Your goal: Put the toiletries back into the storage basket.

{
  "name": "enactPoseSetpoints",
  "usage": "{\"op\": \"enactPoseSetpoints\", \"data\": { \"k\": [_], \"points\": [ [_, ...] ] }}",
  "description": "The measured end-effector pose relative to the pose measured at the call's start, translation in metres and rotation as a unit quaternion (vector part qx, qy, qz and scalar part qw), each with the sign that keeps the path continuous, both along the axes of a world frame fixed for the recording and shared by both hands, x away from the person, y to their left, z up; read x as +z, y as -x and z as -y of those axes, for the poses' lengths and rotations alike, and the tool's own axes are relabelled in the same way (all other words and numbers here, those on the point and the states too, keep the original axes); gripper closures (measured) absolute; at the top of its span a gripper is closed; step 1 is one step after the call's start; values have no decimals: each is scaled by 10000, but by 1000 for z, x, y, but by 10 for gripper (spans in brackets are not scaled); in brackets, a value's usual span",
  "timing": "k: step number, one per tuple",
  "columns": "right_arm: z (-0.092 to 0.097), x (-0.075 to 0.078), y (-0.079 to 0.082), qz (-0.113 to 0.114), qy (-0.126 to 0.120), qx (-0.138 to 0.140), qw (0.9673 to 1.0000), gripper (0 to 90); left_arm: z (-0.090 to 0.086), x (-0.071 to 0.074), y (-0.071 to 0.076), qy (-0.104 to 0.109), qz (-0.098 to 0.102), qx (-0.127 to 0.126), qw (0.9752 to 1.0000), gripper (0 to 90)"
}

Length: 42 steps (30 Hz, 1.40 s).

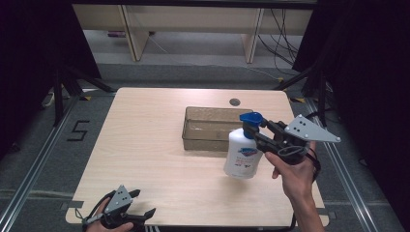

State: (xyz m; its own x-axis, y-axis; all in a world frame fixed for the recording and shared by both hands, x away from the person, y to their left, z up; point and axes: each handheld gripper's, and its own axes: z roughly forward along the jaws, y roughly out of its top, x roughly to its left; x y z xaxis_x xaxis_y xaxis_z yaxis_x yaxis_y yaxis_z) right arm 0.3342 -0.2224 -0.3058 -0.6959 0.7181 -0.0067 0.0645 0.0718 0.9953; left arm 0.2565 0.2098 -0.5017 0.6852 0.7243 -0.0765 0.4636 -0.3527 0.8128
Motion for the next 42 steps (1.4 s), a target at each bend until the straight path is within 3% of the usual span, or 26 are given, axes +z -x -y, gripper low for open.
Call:
{"op": "enactPoseSetpoints", "data": {
  "k": [9,10,11,12,13,14,15,16,18,19,23,25,26,28,29,30,31,32,33,35,38,39,42],
  "points": [
    [-2,10,-8,19,-136,27,9999,619,-1,0,0,11,-37,-11,10000,162],
    [-2,11,-9,57,-137,-1,9999,619,-2,0,-1,-155,30,1,9999,162],
    [-2,12,-11,56,-146,1,9999,619,-2,0,-1,-154,40,14,9999,162],
    [-3,13,-11,-20,-191,29,9998,619,-1,0,0,8,-37,-20,10000,162],
    [-3,14,-12,-31,-148,26,9999,619,0,0,0,21,17,27,10000,162],
    [-3,15,-13,-61,-158,45,9998,619,0,0,0,22,7,26,10000,162],
    [-3,16,-15,53,-78,-1,10000,619,0,0,0,20,7,27,10000,162],
    [-4,16,-15,-37,-132,20,9999,619,0,0,0,3,-14,-3,10000,162],
    [-4,18,-18,54,-77,-3,10000,619,0,0,0,19,6,4,10000,162],
    [-5,18,-18,-55,-135,28,9999,619,0,0,0,26,7,33,10000,162],
    [-4,23,-22,16,-91,-9,10000,619,-1,0,0,8,-41,-17,10000,162],
    [-4,25,-24,-64,-159,8,9999,619,-2,1,-1,-132,-29,-45,9999,162],
    [-3,26,-25,-9,-147,-21,9999,619,-1,0,0,8,-34,-23,10000,162],
    [-3,28,-27,-30,-155,-15,9999,619,0,0,0,23,4,10,10000,162],
    [-2,29,-29,32,-113,-31,9999,619,-1,0,0,-15,10,31,10000,162],
    [-2,30,-30,6,-139,-33,9999,619,-2,0,-1,-158,36,15,9999,162],
    [-3,31,-31,-80,-166,-37,9998,619,-3,1,-1,-170,-23,-63,9998,162],
    [-2,32,-33,-32,-142,-64,9999,619,-1,0,0,8,-39,-21,10000,162],
    [-1,33,-34,-5,-145,-60,9999,619,0,0,0,24,3,16,10000,162],
    [-2,35,-35,-55,-216,-81,9997,619,-2,0,-1,-154,38,18,9999,162],
    [0,39,-38,-34,-188,-115,9998,619,-1,0,0,10,-40,-14,10000,162],
    [0,41,-39,-38,-218,-95,9997,619,-3,1,-1,-147,-29,-47,9999,162],
    [1,44,-44,-17,-194,-149,9997,619,-3,1,-1,-166,-24,-50,9998,162]
  ]
}}
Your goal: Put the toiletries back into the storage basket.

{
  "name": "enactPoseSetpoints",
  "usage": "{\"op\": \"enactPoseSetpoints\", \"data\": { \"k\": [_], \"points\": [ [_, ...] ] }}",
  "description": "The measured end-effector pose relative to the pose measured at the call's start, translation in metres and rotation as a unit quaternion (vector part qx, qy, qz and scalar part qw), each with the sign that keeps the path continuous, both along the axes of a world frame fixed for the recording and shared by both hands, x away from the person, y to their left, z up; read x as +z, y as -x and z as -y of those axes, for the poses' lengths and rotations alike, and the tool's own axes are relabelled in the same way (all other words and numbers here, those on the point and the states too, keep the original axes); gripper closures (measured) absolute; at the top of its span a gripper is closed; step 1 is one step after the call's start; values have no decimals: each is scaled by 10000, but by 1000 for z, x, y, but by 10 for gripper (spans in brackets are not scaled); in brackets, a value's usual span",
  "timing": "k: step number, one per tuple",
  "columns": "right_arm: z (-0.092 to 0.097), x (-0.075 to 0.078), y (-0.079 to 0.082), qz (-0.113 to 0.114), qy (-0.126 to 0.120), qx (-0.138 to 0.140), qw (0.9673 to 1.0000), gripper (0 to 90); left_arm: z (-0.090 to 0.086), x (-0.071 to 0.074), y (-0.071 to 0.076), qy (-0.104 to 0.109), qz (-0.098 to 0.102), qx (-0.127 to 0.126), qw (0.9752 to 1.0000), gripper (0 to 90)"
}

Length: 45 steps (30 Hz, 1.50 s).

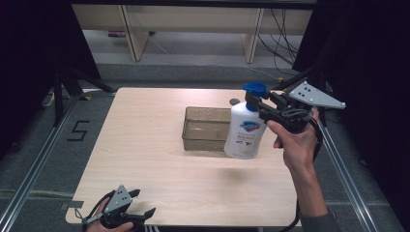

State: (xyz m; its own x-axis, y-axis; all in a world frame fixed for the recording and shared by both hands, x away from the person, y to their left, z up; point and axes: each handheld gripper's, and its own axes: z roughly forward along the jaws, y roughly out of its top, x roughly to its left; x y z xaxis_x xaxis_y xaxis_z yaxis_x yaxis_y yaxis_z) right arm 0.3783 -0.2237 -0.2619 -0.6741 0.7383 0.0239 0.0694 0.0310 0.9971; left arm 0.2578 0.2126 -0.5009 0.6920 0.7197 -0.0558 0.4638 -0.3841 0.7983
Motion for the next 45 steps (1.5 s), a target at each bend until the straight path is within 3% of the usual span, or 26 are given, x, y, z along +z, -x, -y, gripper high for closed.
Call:
{"op": "enactPoseSetpoints", "data": {
  "k": [3,4,5,6,7,16,20,21,24,30,31,34,45],
  "points": [
    [1,2,-6,-21,-27,-45,10000,619,1,0,0,40,-2,13,10000,162],
    [0,2,-8,-67,-63,-45,9999,619,2,0,1,171,-10,23,9999,162],
    [0,2,-10,-103,-61,-90,9999,619,2,0,1,171,-8,27,9999,162],
    [1,3,-13,-15,-17,-103,9999,619,1,-1,0,22,56,69,10000,162],
    [1,3,-15,-44,-12,-144,9999,619,0,0,0,-18,-7,-6,10000,162],
    [1,4,-34,-112,-4,-282,9995,619,2,-1,1,148,-27,37,9999,162],
    [0,4,-43,-119,-1,-351,9993,619,0,0,0,32,-8,4,10000,162],
    [0,3,-45,-148,-48,-371,9992,619,2,-1,1,196,-28,53,9998,162],
    [1,0,-52,-150,-17,-423,9990,619,0,0,0,30,-5,-4,10000,162],
    [1,-4,-63,-208,-42,-522,9984,619,0,0,0,38,-11,-2,10000,162],
    [1,-5,-64,-210,-50,-541,9983,619,2,-1,1,149,-17,36,9999,162],
    [2,-7,-69,-234,-48,-555,9982,619,0,0,0,34,-7,-7,10000,162],
    [3,-14,-82,-286,-58,-674,9973,619,0,0,0,31,-11,-7,10000,162]
  ]
}}
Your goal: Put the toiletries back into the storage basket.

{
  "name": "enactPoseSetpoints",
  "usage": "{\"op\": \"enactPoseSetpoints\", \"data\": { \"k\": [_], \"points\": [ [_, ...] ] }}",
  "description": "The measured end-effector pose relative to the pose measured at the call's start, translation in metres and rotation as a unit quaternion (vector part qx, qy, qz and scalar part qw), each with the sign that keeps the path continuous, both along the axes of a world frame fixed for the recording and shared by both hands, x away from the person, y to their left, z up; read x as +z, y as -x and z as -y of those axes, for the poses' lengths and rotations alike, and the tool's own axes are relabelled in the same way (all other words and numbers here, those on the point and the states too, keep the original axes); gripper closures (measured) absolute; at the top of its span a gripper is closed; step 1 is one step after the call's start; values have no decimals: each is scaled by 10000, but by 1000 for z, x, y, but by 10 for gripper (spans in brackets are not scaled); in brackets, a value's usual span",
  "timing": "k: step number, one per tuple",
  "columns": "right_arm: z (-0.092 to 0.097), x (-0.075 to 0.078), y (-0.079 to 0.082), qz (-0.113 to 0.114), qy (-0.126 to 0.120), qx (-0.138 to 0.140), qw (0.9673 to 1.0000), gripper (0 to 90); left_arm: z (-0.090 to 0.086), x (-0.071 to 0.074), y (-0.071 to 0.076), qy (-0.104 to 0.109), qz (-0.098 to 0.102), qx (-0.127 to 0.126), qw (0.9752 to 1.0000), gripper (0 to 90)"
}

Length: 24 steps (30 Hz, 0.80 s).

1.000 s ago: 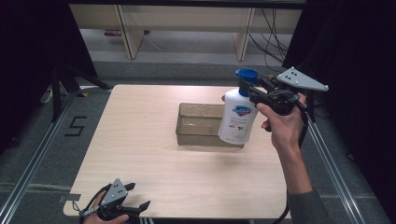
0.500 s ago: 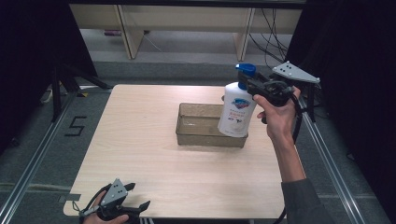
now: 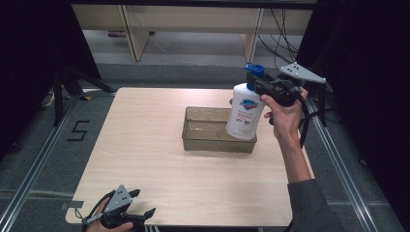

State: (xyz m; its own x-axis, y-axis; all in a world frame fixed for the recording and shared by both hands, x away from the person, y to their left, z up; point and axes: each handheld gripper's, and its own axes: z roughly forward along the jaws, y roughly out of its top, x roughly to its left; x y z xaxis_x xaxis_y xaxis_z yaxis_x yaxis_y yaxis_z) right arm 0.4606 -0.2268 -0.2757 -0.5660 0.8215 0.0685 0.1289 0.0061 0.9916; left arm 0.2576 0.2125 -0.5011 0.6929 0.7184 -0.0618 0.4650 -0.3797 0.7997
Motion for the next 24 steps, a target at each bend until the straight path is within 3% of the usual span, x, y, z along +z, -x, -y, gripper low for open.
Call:
{"op": "enactPoseSetpoints", "data": {
  "k": [3,15,19,24],
  "points": [
    [0,-2,-3,-27,-9,-21,10000,618,2,-1,1,169,-14,41,9998,162],
    [-1,-12,-11,-122,22,-89,9999,619,3,-1,1,188,-16,32,9998,162],
    [0,-17,-12,-46,33,-110,9999,618,3,-1,1,170,-14,32,9998,162],
    [0,-25,-13,-162,-16,-107,9998,619,3,-1,1,174,-34,19,9998,162]
  ]
}}
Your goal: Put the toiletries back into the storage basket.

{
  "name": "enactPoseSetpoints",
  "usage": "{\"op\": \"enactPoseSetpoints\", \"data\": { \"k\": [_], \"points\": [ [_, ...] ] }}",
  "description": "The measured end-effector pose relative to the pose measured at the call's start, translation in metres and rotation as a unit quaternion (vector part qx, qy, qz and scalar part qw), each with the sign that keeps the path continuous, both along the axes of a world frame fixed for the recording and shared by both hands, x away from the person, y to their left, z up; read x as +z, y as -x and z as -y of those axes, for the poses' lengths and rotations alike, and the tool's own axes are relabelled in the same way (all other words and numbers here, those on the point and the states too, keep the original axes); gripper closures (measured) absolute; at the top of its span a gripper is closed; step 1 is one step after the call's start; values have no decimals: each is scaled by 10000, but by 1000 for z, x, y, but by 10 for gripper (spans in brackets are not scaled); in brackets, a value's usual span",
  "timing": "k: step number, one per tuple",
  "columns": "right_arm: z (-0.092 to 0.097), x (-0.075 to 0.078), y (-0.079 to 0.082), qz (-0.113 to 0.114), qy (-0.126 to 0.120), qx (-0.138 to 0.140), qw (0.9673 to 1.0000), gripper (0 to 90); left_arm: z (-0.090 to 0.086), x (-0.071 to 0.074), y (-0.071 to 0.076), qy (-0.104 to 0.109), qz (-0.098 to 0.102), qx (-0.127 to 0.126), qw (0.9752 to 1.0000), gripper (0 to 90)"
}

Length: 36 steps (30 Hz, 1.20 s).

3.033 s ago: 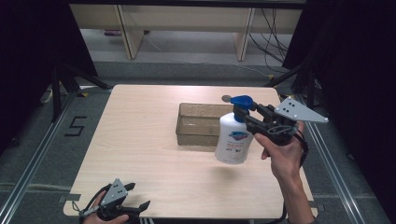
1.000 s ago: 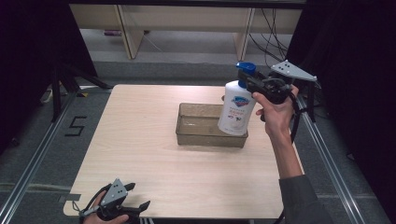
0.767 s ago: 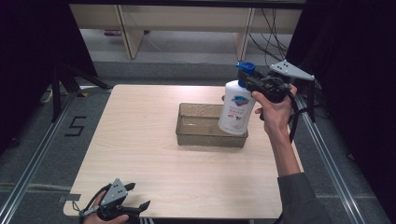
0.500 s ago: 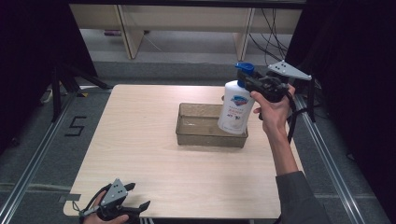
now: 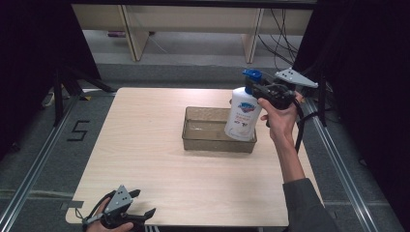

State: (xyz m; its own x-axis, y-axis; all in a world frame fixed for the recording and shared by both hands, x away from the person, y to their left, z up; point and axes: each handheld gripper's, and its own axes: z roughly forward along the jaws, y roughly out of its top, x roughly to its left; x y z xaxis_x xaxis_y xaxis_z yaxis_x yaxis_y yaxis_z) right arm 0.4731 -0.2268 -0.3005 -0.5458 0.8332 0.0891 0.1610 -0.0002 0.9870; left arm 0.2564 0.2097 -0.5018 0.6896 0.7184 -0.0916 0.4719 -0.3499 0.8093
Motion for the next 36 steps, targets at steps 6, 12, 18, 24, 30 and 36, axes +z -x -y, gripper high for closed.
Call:
{"op": "enactPoseSetpoints", "data": {
  "k": [6,12,18,24,30,36],
  "points": [
    [-1,-6,-1,-62,33,-24,10000,618,0,0,0,5,7,19,10000,162],
    [0,-13,-2,-74,77,3,9999,618,0,0,0,-6,14,4,10000,162],
    [0,-20,-2,-144,59,-29,9999,618,0,0,0,-1,14,20,10000,162],
    [0,-27,-2,-181,88,-36,9998,618,0,0,0,-9,17,9,10000,162],
    [1,-33,-2,-248,136,-19,9996,618,0,0,0,-12,18,11,10000,162],
    [0,-34,-1,-269,182,-8,9995,618,0,0,0,-9,17,13,10000,162]
  ]
}}
